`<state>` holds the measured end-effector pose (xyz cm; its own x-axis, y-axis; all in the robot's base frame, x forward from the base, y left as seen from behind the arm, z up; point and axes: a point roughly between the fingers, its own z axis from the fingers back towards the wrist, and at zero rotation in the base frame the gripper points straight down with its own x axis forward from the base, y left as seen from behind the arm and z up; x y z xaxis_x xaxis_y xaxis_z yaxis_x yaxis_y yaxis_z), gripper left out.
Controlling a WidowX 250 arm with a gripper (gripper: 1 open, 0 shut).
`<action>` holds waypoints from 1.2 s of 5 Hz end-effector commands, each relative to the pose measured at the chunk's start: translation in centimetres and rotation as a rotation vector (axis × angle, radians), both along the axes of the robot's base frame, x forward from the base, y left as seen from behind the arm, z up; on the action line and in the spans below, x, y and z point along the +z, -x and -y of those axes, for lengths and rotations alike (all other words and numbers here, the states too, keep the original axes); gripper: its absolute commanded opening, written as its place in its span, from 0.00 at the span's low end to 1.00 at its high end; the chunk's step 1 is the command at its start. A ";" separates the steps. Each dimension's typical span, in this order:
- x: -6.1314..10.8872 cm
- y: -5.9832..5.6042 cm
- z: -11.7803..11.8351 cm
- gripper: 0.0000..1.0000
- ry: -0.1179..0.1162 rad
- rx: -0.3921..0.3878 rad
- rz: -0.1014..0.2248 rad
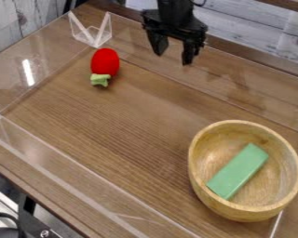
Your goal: Move the red fruit to the left side of the table
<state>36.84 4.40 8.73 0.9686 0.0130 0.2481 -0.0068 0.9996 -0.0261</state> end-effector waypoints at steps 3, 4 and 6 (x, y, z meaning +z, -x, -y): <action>2.8 -0.3 1.1 1.00 -0.030 0.033 0.143; 2.6 -0.3 0.0 1.00 -0.028 0.047 0.154; 2.7 -0.3 -0.7 1.00 -0.032 -0.025 0.172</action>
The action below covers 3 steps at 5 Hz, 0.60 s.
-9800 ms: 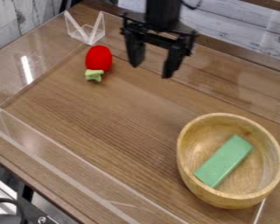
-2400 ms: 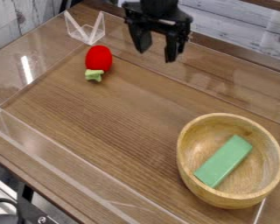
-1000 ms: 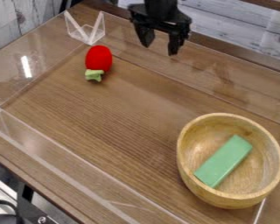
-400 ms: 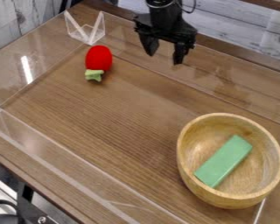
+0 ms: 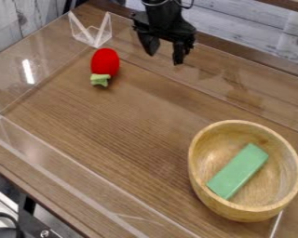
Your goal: Move the red fruit to the left side of the table
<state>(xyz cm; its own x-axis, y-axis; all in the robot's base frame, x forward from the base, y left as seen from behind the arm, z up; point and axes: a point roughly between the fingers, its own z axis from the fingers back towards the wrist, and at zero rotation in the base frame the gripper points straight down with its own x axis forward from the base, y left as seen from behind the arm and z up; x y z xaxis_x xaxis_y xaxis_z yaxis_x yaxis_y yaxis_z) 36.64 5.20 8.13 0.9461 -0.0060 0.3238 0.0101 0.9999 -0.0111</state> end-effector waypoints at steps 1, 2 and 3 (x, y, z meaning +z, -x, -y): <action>3.5 -0.1 1.0 1.00 -0.024 -0.074 0.100; 4.8 -0.5 1.6 1.00 -0.040 -0.006 0.101; 6.6 -0.8 2.0 1.00 -0.035 0.050 0.111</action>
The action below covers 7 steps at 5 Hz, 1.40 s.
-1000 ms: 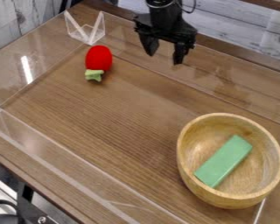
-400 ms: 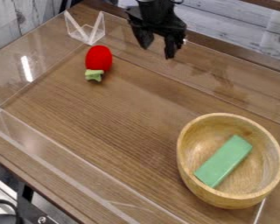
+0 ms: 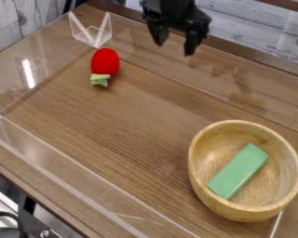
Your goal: Move the red fruit to the left side of the table
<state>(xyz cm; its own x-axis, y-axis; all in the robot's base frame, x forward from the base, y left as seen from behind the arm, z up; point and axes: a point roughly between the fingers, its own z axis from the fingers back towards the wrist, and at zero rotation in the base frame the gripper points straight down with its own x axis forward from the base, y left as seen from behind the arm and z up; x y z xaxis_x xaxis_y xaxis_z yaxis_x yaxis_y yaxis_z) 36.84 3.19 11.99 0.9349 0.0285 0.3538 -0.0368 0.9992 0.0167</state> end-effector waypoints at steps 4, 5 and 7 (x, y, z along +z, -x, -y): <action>-0.4 -0.6 -1.9 1.00 -0.021 0.086 0.051; -1.0 -0.7 -1.1 1.00 -0.014 0.067 0.047; -0.4 -0.2 -0.7 1.00 -0.020 0.005 0.033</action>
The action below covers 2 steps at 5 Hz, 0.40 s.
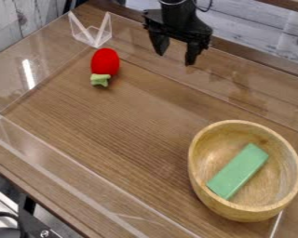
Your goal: Move the red fruit to the left side of the table
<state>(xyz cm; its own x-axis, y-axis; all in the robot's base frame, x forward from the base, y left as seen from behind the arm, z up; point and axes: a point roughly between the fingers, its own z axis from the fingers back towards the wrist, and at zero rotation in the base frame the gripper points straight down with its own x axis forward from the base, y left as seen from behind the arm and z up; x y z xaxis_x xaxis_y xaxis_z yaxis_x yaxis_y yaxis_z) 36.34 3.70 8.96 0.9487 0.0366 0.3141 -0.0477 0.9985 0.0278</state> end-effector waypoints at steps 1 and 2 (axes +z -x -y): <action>3.8 -1.1 -0.8 1.00 -0.014 -0.007 0.072; 4.0 -1.1 -1.3 1.00 -0.005 -0.004 0.062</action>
